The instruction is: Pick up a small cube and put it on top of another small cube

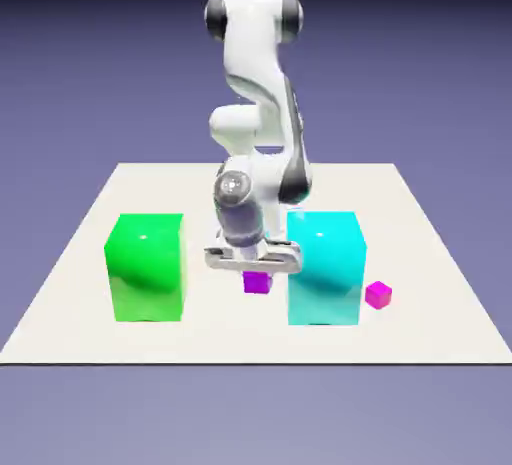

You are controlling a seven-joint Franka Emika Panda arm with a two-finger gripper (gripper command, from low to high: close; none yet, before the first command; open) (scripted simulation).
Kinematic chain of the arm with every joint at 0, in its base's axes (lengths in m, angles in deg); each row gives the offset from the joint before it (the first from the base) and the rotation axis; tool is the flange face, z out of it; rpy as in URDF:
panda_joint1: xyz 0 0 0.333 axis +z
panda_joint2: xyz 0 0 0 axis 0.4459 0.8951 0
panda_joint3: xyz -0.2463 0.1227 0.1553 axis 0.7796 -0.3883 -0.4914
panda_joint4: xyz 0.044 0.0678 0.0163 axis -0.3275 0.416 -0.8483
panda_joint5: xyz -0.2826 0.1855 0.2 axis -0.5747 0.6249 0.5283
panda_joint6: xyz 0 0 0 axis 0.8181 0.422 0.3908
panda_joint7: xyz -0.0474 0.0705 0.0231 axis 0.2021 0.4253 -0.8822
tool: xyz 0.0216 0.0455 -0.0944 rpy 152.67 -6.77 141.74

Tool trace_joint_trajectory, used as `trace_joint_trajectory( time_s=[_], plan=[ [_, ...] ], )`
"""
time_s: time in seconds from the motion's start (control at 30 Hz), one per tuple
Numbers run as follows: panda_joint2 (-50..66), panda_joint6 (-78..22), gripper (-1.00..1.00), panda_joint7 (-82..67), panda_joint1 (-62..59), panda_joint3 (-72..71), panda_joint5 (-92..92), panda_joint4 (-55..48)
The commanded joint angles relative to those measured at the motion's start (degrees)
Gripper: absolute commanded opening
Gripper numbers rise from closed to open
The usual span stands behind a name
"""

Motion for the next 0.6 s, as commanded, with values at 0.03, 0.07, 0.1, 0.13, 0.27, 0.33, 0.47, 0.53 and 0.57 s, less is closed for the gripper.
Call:
trace_joint_trajectory(
  time_s=[0.03,0.07,0.1,0.13,0.27,0.33,0.47,0.53,0.57],
  plan=[
    [-2.59,3.15,-1.0,0.72,-0.74,-3.01,-5.2,0.47],
    [-3.88,4.73,-1.0,1.01,-1.06,-4.52,-7.69,0.7],
    [-5.18,6.3,-1.0,1.31,-1.38,-6.03,-10.18,0.94],
    [-6.47,7.88,-1.0,1.6,-1.7,-7.54,-12.67,1.17],
    [-11.64,14.18,-1.0,2.78,-2.97,-13.58,-22.64,2.11],
    [-14.23,17.33,-1.0,3.37,-3.6,-16.6,-27.62,2.58],
    [-19.41,23.63,-1.0,4.55,-4.88,-22.64,-37.59,3.52],
    [-21.99,26.78,-1.0,5.14,-5.51,-25.66,-42.58,3.98],
    [-23.29,28.36,-1.0,5.43,-5.83,-27.17,-45.07,4.22]
  ],
)
